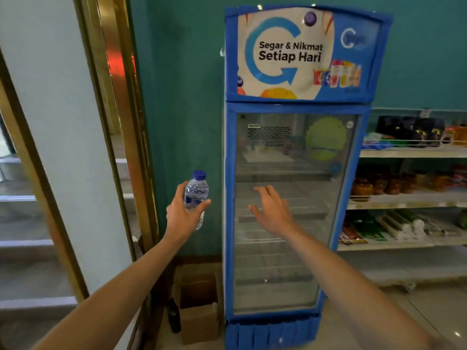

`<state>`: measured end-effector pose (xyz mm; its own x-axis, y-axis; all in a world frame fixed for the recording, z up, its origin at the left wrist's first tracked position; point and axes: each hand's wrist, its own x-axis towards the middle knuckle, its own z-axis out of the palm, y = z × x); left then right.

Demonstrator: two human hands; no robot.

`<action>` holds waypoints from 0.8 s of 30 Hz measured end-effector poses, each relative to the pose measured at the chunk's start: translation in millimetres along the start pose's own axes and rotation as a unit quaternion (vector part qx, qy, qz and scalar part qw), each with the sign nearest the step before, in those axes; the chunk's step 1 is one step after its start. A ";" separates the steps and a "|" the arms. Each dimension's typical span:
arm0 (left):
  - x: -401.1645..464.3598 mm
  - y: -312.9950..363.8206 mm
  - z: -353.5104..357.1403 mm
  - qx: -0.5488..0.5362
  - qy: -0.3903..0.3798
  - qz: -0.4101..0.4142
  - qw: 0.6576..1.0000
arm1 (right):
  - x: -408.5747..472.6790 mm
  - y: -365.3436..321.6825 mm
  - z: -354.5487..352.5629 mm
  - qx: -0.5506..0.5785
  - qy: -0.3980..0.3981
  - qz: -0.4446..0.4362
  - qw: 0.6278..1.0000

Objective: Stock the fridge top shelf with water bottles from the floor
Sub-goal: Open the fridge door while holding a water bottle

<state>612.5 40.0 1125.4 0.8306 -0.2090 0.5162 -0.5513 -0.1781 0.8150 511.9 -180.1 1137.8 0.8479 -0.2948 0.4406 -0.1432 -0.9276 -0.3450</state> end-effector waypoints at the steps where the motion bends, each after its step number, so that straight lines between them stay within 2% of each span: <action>1: 9.3 -10.3 0.2 -0.005 0.001 -0.005 1.000 | 10.3 0.2 10.8 -0.001 -0.003 -0.004 1.000; 7: 82.6 -74.8 4.2 -0.026 0.010 -0.028 0.999 | 78.5 -1.2 74.0 -0.062 -0.003 -0.026 0.998; 13: 159.8 -124.6 8.0 -0.071 0.004 -0.046 0.996 | 157.2 -0.4 119.0 -0.185 -0.005 -0.055 0.981; 19: 209.6 -171.4 18.7 -0.077 -0.029 -0.042 0.996 | 212.4 1.1 143.0 -0.363 0.015 -0.092 0.927; 24: 230.0 -189.9 33.0 -0.084 -0.048 -0.047 0.994 | 240.2 8.5 154.9 -0.448 0.030 -0.196 0.872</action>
<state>905.7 -5.9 1080.6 0.8616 -0.2915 0.4155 -0.4451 -0.0403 0.8946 793.4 -223.3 1112.3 0.8971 0.0976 0.4309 -0.2131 -0.7587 0.6156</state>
